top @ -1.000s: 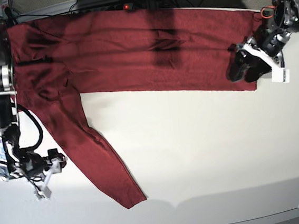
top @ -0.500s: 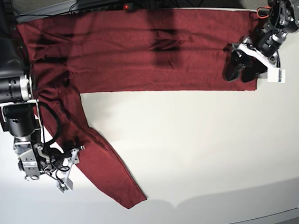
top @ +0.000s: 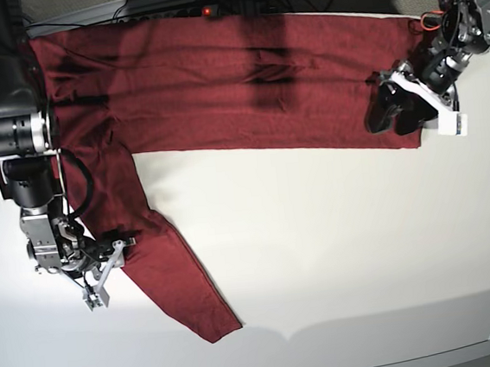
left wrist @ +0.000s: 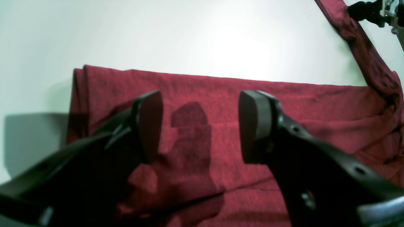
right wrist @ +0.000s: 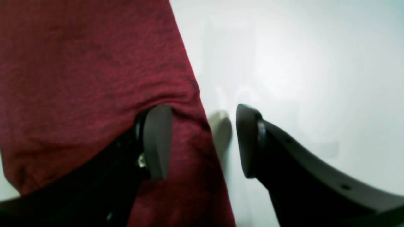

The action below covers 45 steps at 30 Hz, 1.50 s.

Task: Fold the T-shirt properly
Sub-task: 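Grasp the red sleeve with the right gripper and fold it onto the shirt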

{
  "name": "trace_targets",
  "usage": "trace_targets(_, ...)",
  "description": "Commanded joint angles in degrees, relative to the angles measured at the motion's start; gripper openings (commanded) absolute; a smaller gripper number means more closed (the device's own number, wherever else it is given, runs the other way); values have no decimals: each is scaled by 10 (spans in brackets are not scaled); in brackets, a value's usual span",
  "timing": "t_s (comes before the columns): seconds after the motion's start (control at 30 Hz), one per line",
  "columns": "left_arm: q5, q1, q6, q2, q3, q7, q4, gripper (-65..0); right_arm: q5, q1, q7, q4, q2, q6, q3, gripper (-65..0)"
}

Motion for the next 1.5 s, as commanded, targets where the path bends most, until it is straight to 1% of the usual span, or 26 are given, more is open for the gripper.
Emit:
trace_targets(0.0,-14,-8,-6,-7,-4,-17,10,-281,-14,5,-21,0,3,-2,0,-375)
trace_targets(0.13,-14,-14,-6,-7,-4,-17,10,-281,-10,5,-32,0,3,-2,0,-513)
trace_targets(0.23,-14,-18,-6,-7,-4,-17,10,-281,-11,5,-27,0,3,-2,0,-650)
trace_targets(0.43,-14,-19,-6,-7,-4,-17,10,-281,-15,7,-4,1,6,-2,0,-650)
trace_targets(0.47,-14,-19,-6,-7,-4,-17,10,-281,-15,10,-5,2,7,3,0,-650)
trace_targets(0.5,-14,-19,-6,-7,-4,-17,10,-281,-15,15,-14,3,7,11,0,-650)
trace_targets(0.6,-14,-19,-6,-7,-4,-18,10,-281,-9,29,-59,14,8,71,0,-650)
trace_targets(0.63,-14,-19,-6,-7,-4,-18,10,-281,4,31,-82,22,8,85,0,-650)
trace_targets(0.73,-14,-19,-6,-7,-4,-29,10,-281,72,31,-159,51,11,85,0,-650)
trace_targets(0.87,-14,-19,-6,-7,-4,-34,10,-281,181,31,-262,81,15,85,0,-650)
trace_targets(1.0,-14,-19,-6,-7,-4,-34,10,-281,327,30,-376,116,21,85,0,-650)
trace_targets(1.1,-14,-19,-6,-7,-4,-35,10,-281,448,19,-481,162,22,85,0,-650)
trace_targets(1.2,-14,-19,-6,-6,-4,-35,10,-281,575,-5,-587,233,20,85,0,-650)
trace_targets(1.27,-14,-19,-6,-6,-4,-35,10,-281,639,-26,-594,281,19,85,-1,-650)
trace_targets(1.4,-14,-19,-6,-6,-4,-34,10,-281,728,-76,-594,346,17,85,-2,-650)
trace_targets(1.47,-14,-19,-6,-6,-4,-35,10,-281,759,-100,-594,374,14,85,-2,-650)
